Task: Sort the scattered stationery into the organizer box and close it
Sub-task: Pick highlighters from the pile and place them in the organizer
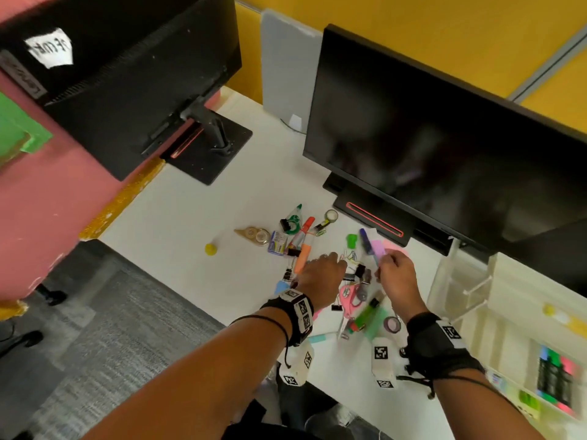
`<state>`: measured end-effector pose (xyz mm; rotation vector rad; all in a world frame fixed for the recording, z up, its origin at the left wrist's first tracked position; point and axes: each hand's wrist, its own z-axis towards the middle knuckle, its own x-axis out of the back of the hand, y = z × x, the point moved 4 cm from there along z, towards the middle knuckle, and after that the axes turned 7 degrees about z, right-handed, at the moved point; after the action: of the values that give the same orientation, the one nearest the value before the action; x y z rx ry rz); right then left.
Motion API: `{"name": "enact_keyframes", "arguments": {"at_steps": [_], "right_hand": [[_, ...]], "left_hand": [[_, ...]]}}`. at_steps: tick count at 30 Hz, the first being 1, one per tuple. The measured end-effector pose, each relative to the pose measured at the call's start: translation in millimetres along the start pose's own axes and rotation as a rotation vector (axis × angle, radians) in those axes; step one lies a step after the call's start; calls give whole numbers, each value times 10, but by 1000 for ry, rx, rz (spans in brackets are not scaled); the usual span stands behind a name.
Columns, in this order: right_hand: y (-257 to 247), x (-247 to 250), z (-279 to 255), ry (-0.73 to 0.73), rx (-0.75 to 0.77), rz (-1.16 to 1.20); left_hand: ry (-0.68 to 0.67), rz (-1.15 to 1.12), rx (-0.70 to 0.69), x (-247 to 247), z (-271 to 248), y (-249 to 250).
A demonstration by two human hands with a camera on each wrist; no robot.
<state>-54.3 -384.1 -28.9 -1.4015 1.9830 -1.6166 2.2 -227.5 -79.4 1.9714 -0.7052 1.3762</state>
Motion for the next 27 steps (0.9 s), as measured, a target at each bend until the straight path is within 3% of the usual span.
{"name": "enact_keyframes", "arguments": {"at_steps": [5,11,19,27], "right_hand": [[163,369,-168,131,-156,209],[101,716,-431,103,-68,195],[-258,1128,-777,-58,33,269],[38,2163,-677,146,187,89]], "left_hand": [[41,24,68,11,98,38],[31,-365,215,208,214,96],[13,-700,129,629,305,460],[241,-668,-228,1254,579,1411]]}}
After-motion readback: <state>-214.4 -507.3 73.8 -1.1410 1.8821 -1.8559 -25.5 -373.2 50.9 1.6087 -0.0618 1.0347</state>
